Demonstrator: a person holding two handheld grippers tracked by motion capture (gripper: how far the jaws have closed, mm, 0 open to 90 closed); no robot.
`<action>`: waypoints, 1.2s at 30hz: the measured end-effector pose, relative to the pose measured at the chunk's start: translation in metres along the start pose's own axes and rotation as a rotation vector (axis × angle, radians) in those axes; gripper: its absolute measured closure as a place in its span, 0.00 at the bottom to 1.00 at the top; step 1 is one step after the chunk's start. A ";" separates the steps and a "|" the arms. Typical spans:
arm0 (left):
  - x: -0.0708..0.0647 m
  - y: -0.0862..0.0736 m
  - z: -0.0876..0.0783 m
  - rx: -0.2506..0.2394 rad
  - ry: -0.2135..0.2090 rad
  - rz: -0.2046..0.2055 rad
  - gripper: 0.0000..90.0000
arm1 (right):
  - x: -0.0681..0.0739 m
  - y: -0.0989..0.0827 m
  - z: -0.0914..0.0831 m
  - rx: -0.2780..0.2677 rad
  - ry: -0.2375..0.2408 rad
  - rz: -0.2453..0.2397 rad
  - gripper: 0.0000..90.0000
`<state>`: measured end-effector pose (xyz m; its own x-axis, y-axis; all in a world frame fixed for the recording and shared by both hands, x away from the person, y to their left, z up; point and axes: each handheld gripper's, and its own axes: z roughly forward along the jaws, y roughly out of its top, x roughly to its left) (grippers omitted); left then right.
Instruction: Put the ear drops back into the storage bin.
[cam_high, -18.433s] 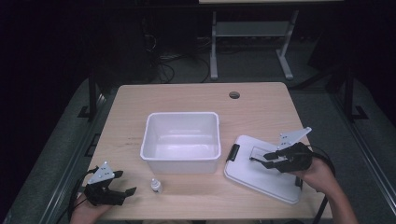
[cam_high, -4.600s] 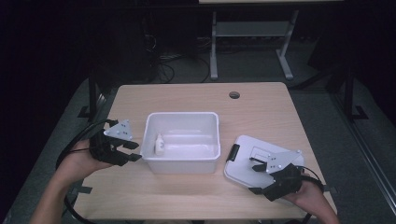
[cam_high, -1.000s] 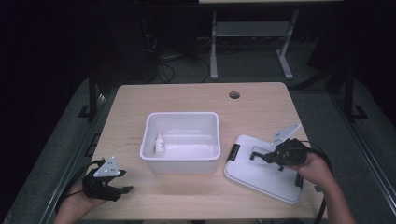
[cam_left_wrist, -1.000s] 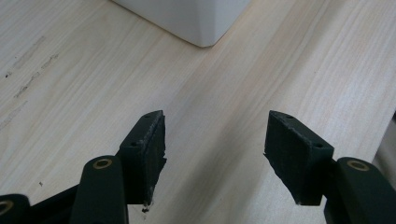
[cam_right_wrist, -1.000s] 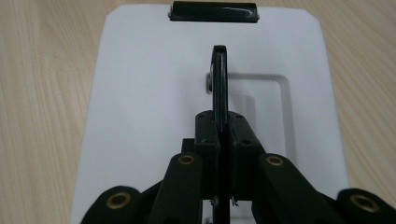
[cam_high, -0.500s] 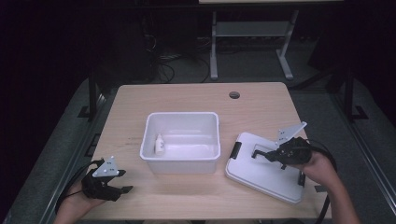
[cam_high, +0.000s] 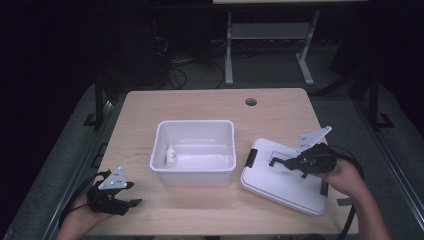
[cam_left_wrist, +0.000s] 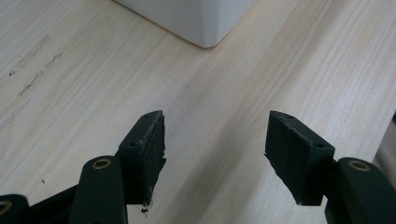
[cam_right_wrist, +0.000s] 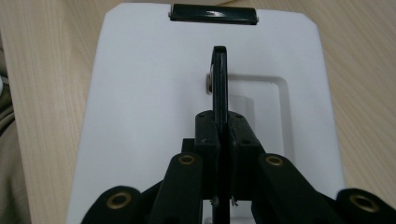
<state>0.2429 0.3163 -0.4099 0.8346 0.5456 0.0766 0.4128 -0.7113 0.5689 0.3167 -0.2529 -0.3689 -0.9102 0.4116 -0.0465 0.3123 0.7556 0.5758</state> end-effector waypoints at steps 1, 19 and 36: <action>0.000 0.000 0.000 0.001 -0.003 -0.001 0.42 | 0.000 0.001 -0.001 -0.002 -0.001 -0.003 0.93; -0.001 0.001 0.003 0.004 -0.004 0.001 0.42 | 0.002 0.011 -0.026 -0.022 -0.025 -0.017 0.93; -0.001 0.001 0.001 -0.010 -0.005 -0.002 0.42 | 0.005 0.025 -0.054 -0.047 -0.057 -0.044 0.93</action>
<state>0.2432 0.3149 -0.4104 0.8355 0.5449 0.0711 0.4110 -0.7055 0.5773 0.3049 -0.2599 -0.3108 -0.9054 0.4077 -0.1188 0.2576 0.7496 0.6097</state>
